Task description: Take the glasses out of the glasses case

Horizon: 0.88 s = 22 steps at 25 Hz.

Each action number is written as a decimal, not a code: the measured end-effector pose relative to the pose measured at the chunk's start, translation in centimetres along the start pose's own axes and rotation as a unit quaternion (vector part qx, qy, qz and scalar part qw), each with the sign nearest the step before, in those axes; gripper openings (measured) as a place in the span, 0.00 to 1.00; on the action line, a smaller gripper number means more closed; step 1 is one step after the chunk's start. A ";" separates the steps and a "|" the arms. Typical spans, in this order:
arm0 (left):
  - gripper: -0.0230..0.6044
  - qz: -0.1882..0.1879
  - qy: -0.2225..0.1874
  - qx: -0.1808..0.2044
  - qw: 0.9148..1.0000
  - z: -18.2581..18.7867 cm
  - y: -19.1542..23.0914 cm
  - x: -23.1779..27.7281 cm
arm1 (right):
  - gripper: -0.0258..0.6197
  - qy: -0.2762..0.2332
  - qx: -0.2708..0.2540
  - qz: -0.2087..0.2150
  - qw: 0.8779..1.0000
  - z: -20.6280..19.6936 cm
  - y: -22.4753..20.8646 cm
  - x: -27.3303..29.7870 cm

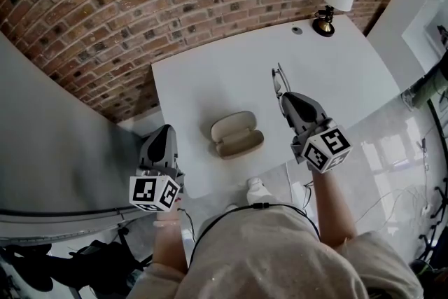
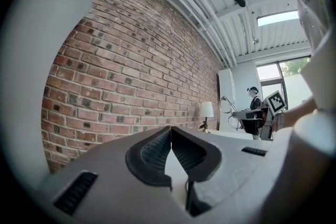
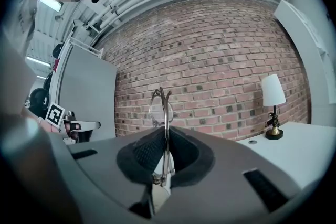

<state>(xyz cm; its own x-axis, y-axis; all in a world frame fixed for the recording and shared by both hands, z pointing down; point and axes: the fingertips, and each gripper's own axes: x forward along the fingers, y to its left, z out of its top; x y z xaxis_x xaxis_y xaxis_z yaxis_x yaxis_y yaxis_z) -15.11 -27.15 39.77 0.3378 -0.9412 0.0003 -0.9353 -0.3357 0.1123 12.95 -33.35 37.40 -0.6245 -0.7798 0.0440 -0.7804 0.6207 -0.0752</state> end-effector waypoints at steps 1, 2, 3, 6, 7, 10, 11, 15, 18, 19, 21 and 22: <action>0.05 -0.001 0.001 0.000 1.000 0.0 0.0 -0.1 | 0.07 -0.001 0.002 -0.001 1.000 0.0 0.1 -0.1; 0.05 -0.001 0.001 0.000 1.000 -0.1 0.0 -0.2 | 0.07 -0.003 0.004 -0.003 1.000 0.0 0.1 -0.2; 0.05 -0.002 0.002 0.000 1.000 -0.1 0.0 -0.3 | 0.07 -0.004 0.005 -0.004 1.000 0.0 0.2 -0.3; 0.05 -0.003 0.004 -0.001 1.000 -0.2 0.0 -0.6 | 0.07 -0.010 0.002 -0.006 1.000 0.1 0.5 -0.6; 0.05 -0.003 0.004 -0.001 1.000 -0.3 0.0 -0.7 | 0.07 -0.012 0.001 -0.008 1.000 0.2 0.5 -0.7; 0.05 -0.005 0.005 -0.004 1.000 -0.5 0.0 -1.1 | 0.07 -0.017 0.007 -0.011 1.000 0.1 0.7 -1.0; 0.05 -0.005 0.006 -0.004 1.000 -0.5 0.0 -1.2 | 0.07 -0.018 0.008 -0.011 1.000 0.1 0.8 -1.1; 0.05 -0.007 0.007 -0.005 1.000 -0.6 0.0 -1.6 | 0.07 -0.016 0.007 -0.013 1.000 0.1 1.4 -1.3; 0.05 -0.007 0.007 -0.006 1.000 -0.7 0.1 -1.7 | 0.07 -0.014 0.008 -0.013 1.000 -0.1 1.6 -1.3; 0.05 -0.007 0.007 -0.006 1.000 -0.8 0.2 -1.7 | 0.07 -0.014 0.009 -0.012 1.000 -0.2 1.7 -1.3; 0.05 -0.007 0.008 -0.007 1.000 -0.8 0.3 -1.8 | 0.07 -0.013 0.010 -0.011 1.000 -0.3 1.8 -1.3; 0.05 -0.007 0.008 -0.007 1.000 -0.9 0.3 -1.7 | 0.07 -0.013 0.011 -0.010 1.000 -0.4 1.8 -1.3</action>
<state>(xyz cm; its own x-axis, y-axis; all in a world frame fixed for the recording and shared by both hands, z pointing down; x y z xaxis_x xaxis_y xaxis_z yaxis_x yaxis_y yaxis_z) -15.87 -25.57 40.67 0.3522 -0.9358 0.0144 -0.9289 -0.3477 0.1271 12.34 -31.18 37.58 -0.6069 -0.7945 0.0201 -0.7922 0.6026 -0.0963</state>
